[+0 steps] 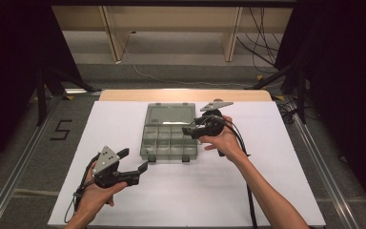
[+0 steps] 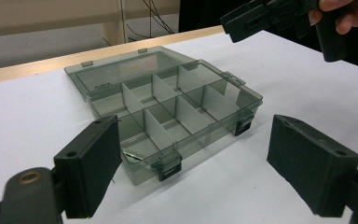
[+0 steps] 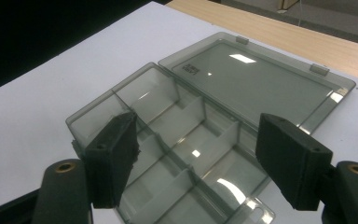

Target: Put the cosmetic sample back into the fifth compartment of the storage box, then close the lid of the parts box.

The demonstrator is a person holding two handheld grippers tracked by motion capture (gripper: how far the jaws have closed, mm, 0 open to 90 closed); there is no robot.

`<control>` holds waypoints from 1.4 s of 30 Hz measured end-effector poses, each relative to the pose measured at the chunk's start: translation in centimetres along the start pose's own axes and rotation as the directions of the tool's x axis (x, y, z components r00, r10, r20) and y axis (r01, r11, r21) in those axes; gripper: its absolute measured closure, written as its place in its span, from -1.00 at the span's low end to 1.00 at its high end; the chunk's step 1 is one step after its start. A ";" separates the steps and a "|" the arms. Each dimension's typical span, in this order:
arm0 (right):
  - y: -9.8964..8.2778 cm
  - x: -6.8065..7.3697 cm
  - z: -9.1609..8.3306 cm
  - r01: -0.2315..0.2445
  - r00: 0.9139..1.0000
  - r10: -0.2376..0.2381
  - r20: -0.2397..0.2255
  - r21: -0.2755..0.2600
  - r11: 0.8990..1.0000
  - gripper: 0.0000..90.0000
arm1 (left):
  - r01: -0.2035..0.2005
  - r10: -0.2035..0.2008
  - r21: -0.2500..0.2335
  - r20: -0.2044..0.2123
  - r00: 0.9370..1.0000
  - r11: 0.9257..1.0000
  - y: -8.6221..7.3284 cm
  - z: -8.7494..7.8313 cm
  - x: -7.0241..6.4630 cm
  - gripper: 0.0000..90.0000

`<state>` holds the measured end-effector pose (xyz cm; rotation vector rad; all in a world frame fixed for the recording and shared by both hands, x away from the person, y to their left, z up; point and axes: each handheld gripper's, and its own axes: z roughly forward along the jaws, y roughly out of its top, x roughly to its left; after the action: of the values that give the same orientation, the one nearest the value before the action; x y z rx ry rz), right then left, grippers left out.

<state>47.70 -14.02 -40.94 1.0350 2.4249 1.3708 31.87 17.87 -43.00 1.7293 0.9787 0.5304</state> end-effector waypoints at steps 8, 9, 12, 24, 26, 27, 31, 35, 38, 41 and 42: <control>-0.4 -1.7 -0.1 -0.039 0.999 0.039 0.025 0.009 0.999 -0.36 | 0.026 -0.025 0.037 -0.003 1.000 0.999 -0.1 0.8 0.8 -0.61; -0.4 -1.9 0.0 -0.039 0.999 0.039 0.023 0.012 0.999 -0.37 | 0.023 -0.023 0.044 -0.005 1.000 0.999 -0.1 0.9 0.9 -0.61; -0.6 -2.3 0.1 -0.046 0.998 0.046 0.030 0.014 0.999 -0.38 | 0.025 -0.025 0.056 -0.002 1.000 0.998 -0.2 1.1 1.0 -0.61; -0.7 -3.5 0.4 -0.074 0.997 0.073 0.035 0.013 0.997 -0.41 | 0.048 -0.047 0.106 -0.014 0.999 0.993 -0.5 2.0 2.1 -0.60; -0.7 -3.7 0.4 -0.082 0.996 0.082 0.041 0.017 0.996 -0.41 | 0.047 -0.045 0.115 -0.020 0.999 0.992 -0.5 2.4 2.4 -0.59; -0.7 -3.9 0.5 -0.083 0.996 0.083 0.044 0.015 0.996 -0.41 | 0.051 -0.049 0.119 -0.023 0.999 0.992 -0.5 2.5 2.5 -0.59; -0.7 -4.4 0.6 -0.102 0.994 0.101 0.041 0.014 0.995 -0.43 | 0.047 -0.044 0.136 -0.030 0.999 0.990 -0.5 3.3 3.2 -0.58; -0.7 -5.1 0.6 -0.110 0.993 0.109 0.045 0.018 0.994 -0.44 | 0.070 -0.064 0.145 -0.044 0.997 0.987 -0.4 4.0 3.9 -0.56; -0.8 -5.4 0.6 -0.119 0.992 0.118 0.052 0.020 0.993 -0.45 | 0.081 -0.075 0.148 -0.047 0.996 0.986 -0.4 4.4 4.3 -0.56; -0.8 -5.6 0.5 -0.124 0.991 0.123 0.054 0.014 0.992 -0.45 | 0.085 -0.079 0.152 -0.049 0.996 0.985 -0.3 4.8 4.5 -0.53; -0.7 -5.6 0.4 -0.126 0.991 0.126 0.048 0.015 0.992 -0.45 | 0.091 -0.085 0.152 -0.046 0.995 0.984 -0.2 4.9 4.6 -0.51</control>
<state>51.75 -17.59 -42.80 1.2298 2.3792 1.3483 38.05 18.89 -45.47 1.8084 1.1443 0.4427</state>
